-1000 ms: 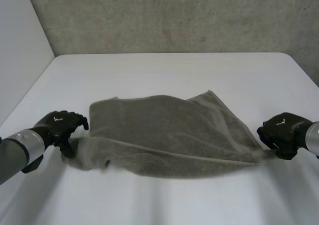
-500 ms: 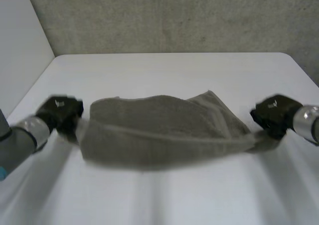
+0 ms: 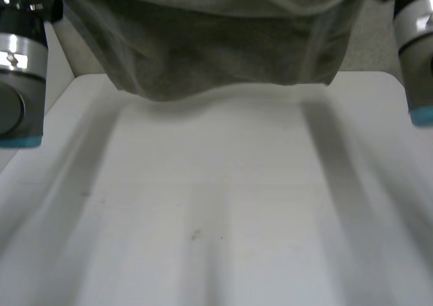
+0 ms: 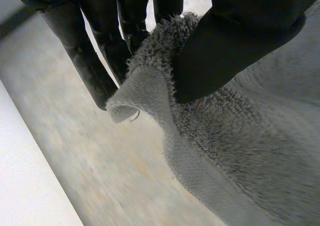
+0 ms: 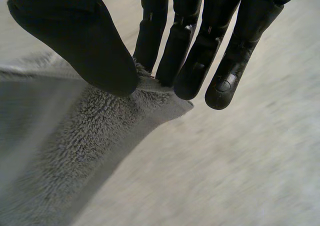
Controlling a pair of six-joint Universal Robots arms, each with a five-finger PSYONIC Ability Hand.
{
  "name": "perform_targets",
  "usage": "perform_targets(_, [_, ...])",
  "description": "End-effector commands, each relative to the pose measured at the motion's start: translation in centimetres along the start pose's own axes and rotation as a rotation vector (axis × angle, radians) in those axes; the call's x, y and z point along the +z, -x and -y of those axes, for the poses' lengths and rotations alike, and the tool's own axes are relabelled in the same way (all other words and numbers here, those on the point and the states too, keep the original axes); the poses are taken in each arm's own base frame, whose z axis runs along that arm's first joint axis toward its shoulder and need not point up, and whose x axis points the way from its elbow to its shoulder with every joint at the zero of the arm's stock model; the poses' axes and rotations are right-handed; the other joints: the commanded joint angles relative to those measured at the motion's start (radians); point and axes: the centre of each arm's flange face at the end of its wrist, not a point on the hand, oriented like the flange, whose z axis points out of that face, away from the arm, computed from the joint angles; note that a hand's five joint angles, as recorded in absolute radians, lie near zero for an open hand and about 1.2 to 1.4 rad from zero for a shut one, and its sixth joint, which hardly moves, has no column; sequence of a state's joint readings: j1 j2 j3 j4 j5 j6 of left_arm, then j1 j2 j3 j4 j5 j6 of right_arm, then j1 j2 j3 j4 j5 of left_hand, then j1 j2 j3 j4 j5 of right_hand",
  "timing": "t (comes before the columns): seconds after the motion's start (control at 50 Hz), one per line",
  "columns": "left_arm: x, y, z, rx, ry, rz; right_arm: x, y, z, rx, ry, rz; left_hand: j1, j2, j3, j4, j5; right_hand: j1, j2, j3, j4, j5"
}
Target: Fold the towel.
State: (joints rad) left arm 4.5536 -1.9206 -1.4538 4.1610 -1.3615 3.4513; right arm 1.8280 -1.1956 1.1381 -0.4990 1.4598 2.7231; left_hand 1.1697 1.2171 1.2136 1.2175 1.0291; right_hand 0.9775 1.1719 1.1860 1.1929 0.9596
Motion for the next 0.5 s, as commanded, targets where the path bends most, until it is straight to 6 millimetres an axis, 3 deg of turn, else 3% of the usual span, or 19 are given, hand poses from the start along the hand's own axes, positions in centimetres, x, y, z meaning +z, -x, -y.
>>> perform_targets(0.02, [-7.2,-1.8,-3.6,-0.058,0.318,-0.121,-6.5,3.7,-4.5,0.057,0.364,0.294,0.227,0.179,0.183,0.179,0.193,0.419,0.224,0.210,0.203,0.262])
perform_targets(0.06, [-11.4,-2.4,-5.4,-0.097,0.493,-0.205,-10.5,5.0,-6.2,0.080,0.581,0.427,0.227,0.179,0.183,0.179,0.193,0.419,0.224,0.210,0.203,0.262])
perform_targets(0.08, [-11.4,-2.4,-5.4,-0.097,0.494,-0.206,-10.5,5.0,-6.2,0.080,0.583,0.427,0.227,0.179,0.183,0.179,0.193,0.419,0.224,0.210,0.203,0.262])
perform_targets(0.1, [-13.4,-2.7,-5.9,-0.105,0.569,-0.249,-12.7,5.6,-7.0,0.075,0.689,0.498,0.227,0.179,0.183,0.179,0.193,0.419,0.224,0.210,0.203,0.262])
perform_targets(0.12, [-13.4,-2.7,-5.9,-0.105,0.570,-0.249,-12.7,5.7,-7.0,0.075,0.690,0.499,0.227,0.179,0.183,0.179,0.193,0.419,0.224,0.210,0.203,0.262])
perform_targets(0.16, [-16.8,-3.2,-6.3,-0.082,0.698,-0.343,-16.6,6.0,-8.8,0.020,0.873,0.615,0.227,0.179,0.183,0.179,0.193,0.419,0.224,0.210,0.203,0.262])
perform_targets(0.18, [-16.8,-3.3,-6.3,-0.082,0.698,-0.343,-16.6,6.0,-8.8,0.019,0.874,0.615,0.227,0.179,0.183,0.179,0.193,0.419,0.224,0.210,0.203,0.262])
perform_targets(0.22, [-19.1,-3.4,-6.4,-0.032,0.800,-0.414,-19.0,5.6,-10.0,-0.032,0.965,0.688,0.227,0.179,0.183,0.179,0.193,0.419,0.224,0.210,0.203,0.262])
perform_targets(0.32, [-20.6,-3.2,-5.8,0.007,0.899,-0.489,-19.6,5.3,-10.6,-0.035,0.976,0.684,0.227,0.179,0.183,0.179,0.193,0.419,0.224,0.210,0.203,0.262])
perform_targets(0.5, [-20.1,-2.5,-3.5,0.012,0.906,-0.486,-20.2,4.9,-11.4,0.073,0.994,0.649,0.227,0.179,0.183,0.179,0.193,0.419,0.224,0.210,0.203,0.262])
